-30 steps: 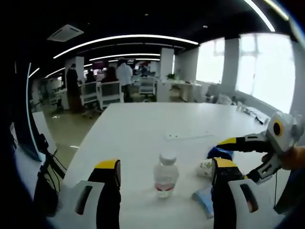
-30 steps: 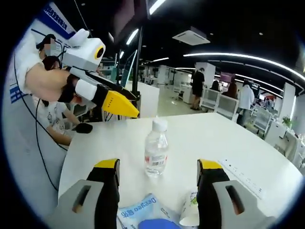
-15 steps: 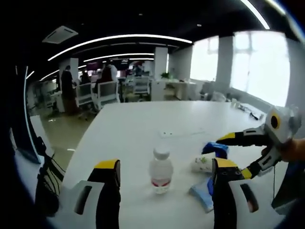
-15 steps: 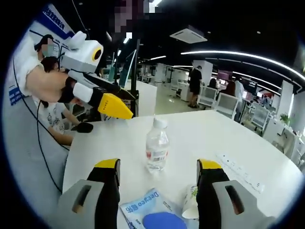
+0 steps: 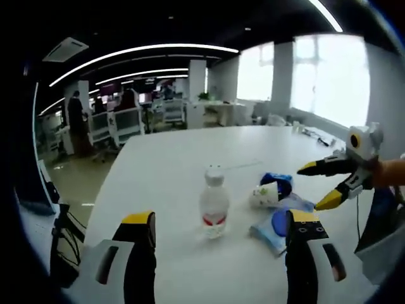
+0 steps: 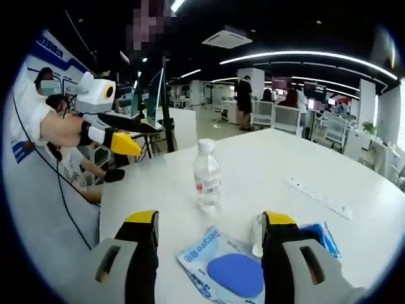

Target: Arrange the tabletop items into an orderly group along one side of the table until the central work area is clear of visible clutter.

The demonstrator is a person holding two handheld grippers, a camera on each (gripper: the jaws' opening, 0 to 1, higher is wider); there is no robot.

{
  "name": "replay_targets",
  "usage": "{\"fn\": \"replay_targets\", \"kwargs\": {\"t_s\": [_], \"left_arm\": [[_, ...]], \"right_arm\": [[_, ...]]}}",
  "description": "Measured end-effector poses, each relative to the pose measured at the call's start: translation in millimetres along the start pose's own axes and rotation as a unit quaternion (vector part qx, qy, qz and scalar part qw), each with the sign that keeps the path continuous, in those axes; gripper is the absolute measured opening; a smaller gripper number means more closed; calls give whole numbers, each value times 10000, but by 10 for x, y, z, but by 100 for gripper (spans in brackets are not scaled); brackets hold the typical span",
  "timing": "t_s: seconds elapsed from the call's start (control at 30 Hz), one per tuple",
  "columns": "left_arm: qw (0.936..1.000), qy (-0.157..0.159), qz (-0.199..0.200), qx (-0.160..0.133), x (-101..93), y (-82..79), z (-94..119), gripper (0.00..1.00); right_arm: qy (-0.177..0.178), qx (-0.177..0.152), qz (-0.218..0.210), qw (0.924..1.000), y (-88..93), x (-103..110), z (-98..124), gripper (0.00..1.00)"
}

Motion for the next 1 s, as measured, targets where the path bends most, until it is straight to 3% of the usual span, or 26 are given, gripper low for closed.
{"fn": "replay_targets", "kwargs": {"t_s": [0.43,0.7,1.0], "left_arm": [[9992,286,-71,276,28,284,76,84],[9981,510,-27,330,-49,330,72,83],[9977,606,42,301,-130,301,61,81]], "right_arm": [[139,297,-293,9990,233,97,438,63],[228,483,-482,9974,423,182,650,63],[254,564,-605,9963,475,173,646,63]]}}
Point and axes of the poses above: the point that each gripper's makers call its tool centre point, and the gripper's own axes: z roughly backward along the fingers, x roughly to its left, y roughly out of its underside, the point moved 1 cm from there along z, roughly backward along the fingers, and after that the axes turned 6 degrees about z, right-handed, at the moved point
